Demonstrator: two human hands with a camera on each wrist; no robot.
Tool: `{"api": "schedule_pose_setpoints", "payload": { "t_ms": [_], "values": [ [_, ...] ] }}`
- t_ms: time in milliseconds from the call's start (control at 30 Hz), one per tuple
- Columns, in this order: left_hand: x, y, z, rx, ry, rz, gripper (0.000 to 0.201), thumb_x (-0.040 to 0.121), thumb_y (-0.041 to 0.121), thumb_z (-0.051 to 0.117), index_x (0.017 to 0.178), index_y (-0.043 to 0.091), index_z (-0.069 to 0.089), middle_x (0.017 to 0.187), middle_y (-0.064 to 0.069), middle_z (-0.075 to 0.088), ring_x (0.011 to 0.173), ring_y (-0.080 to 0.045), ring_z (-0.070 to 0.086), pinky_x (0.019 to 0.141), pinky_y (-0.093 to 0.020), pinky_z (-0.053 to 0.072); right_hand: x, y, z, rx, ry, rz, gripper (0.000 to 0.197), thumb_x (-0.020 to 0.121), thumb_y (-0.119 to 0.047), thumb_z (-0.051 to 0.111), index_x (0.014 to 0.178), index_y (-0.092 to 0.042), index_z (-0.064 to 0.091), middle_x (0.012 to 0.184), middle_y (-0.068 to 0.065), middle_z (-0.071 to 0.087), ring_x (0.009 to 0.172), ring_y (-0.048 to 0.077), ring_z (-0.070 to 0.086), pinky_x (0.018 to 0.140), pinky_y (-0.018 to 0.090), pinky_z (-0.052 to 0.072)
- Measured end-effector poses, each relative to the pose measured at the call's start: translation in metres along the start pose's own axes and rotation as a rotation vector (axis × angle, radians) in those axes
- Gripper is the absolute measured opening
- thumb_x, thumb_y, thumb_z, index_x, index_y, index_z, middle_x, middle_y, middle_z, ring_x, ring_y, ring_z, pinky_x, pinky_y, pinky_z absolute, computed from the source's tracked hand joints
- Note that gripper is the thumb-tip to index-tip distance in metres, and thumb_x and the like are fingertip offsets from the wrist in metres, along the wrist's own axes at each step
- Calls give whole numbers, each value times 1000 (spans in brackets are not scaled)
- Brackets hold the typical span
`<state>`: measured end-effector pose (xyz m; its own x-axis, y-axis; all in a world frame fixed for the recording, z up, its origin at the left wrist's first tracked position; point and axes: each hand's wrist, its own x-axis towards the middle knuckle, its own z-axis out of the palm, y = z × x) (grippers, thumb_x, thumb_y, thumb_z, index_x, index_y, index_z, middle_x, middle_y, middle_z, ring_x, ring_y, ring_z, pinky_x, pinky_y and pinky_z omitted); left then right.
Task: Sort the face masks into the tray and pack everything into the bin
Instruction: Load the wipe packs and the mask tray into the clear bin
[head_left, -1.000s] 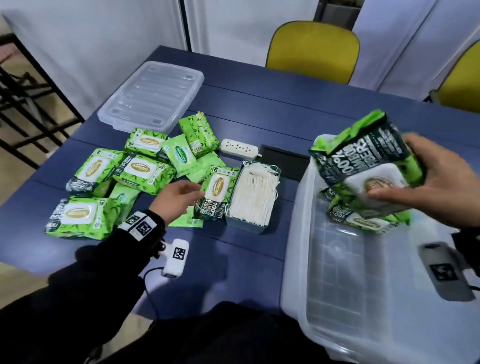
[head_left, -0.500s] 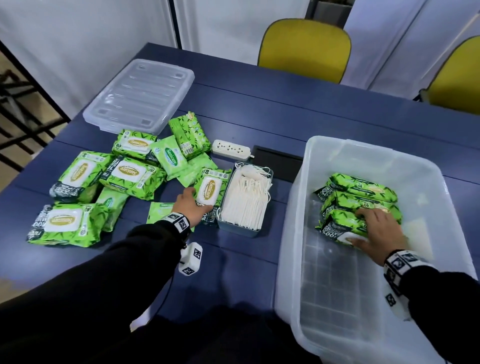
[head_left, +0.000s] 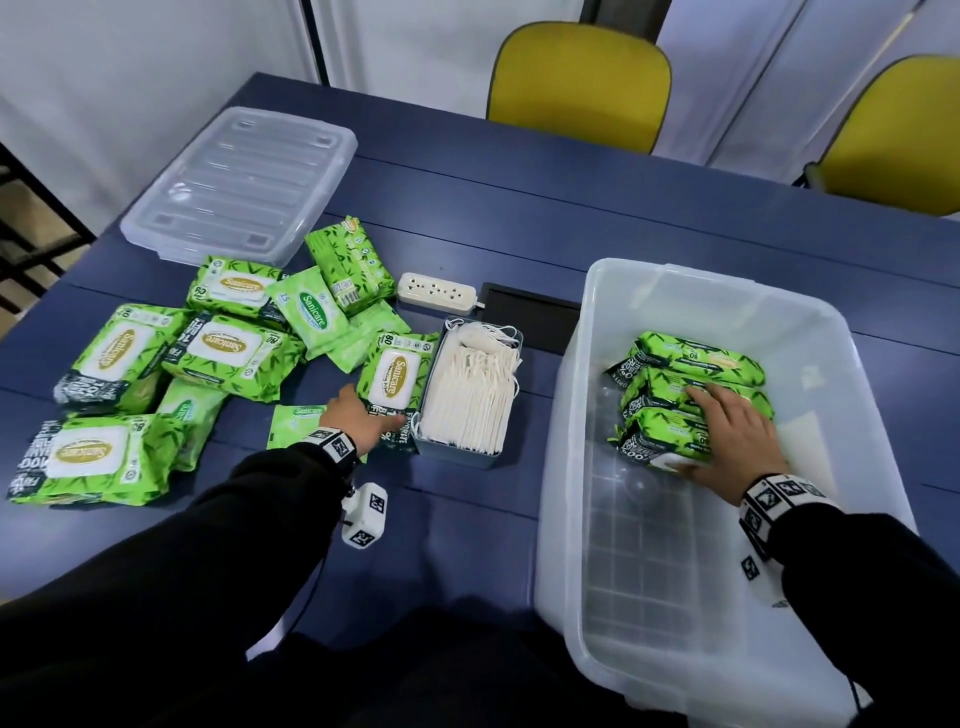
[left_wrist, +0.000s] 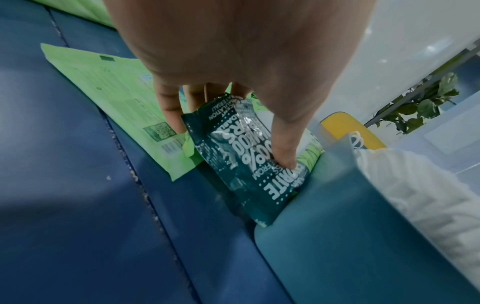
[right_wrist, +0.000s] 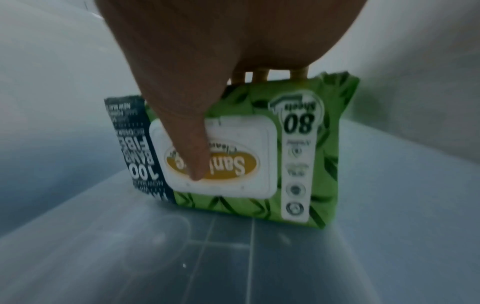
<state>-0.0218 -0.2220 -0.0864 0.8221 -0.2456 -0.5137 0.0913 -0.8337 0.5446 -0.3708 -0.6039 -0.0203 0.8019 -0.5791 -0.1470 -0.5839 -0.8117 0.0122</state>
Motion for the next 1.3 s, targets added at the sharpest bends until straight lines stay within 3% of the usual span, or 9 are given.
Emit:
{"api": "schedule_pose_setpoints", "payload": {
  "t_ms": [200, 333, 467, 567, 700, 833, 1000, 1133, 1300],
  "values": [
    [-11, 7, -2, -3, -123, -102, 52, 60, 46, 97, 82, 10, 66, 80, -9, 66, 69, -24, 61, 54, -30, 41, -15, -24, -10, 56, 69, -35, 106, 60, -52, 91, 150, -30, 39, 157, 6, 37, 143, 32, 37, 119, 56, 27],
    [-13, 6, -6, -80, -36, -57, 69, 50, 46, 96, 105, 12, 74, 105, -7, 74, 90, -27, 68, 74, -34, 53, -34, -56, 1, 142, 223, -167, 77, 72, -38, 86, 140, -31, 50, 142, 3, 50, 132, 30, 46, 112, 52, 38],
    [-20, 12, -23, -182, 40, -58, 87, 60, 27, 95, 133, 1, 54, 121, -13, 65, 110, -34, 64, 97, -45, 53, -27, -81, -1, 184, 201, -225, 73, 70, -38, 85, 135, -32, 52, 135, 3, 53, 125, 28, 50, 104, 52, 45],
    [-26, 10, -38, -320, 32, -61, 80, 44, 35, 93, 115, 11, 65, 109, -6, 75, 97, -29, 71, 89, -51, 59, -20, -75, 7, -28, -23, -183, 101, 69, -34, 85, 152, -42, 28, 161, 5, 29, 147, 33, 30, 118, 58, 29],
    [-50, 14, -52, -492, 21, -16, 55, 78, 16, 86, 124, 16, 58, 115, -5, 70, 96, -23, 66, 71, -35, 51, -15, -66, 7, -60, 69, -175, 103, 69, -9, 78, 153, -39, 28, 160, 5, 34, 145, 33, 33, 117, 57, 28],
    [-85, 37, -65, -673, 10, 150, 76, 70, 14, 91, 138, 13, 54, 121, -6, 72, 103, -28, 72, 86, -44, 58, -19, -66, -18, 219, 154, -189, 77, 74, -31, 84, 142, -31, 49, 142, 3, 52, 131, 28, 47, 111, 55, 40],
    [-142, 104, -90, -372, 18, 635, 76, 62, 10, 96, 127, 29, 62, 108, 8, 74, 96, -9, 70, 87, -24, 53, -26, -91, -108, 733, 385, -261, 83, 74, -42, 86, 145, -17, 49, 142, -3, 52, 133, 14, 47, 113, 45, 39],
    [-186, 153, -90, -109, 7, 957, 76, 57, 9, 96, 125, 30, 69, 110, 30, 65, 99, 15, 60, 90, -7, 42, -55, -125, -200, 354, 466, -595, 115, 67, -59, 87, 156, -10, 33, 163, 8, 31, 152, 28, 26, 120, 55, 27],
    [-219, 190, -62, -55, -202, 1015, 69, 56, 26, 91, 122, 34, 69, 95, 16, 74, 87, -4, 69, 83, -30, 56, -70, -154, -222, 51, 169, -576, 113, 69, -72, 67, 159, -20, 23, 149, 2, 51, 135, 24, 49, 114, 48, 34]
  ]
}}
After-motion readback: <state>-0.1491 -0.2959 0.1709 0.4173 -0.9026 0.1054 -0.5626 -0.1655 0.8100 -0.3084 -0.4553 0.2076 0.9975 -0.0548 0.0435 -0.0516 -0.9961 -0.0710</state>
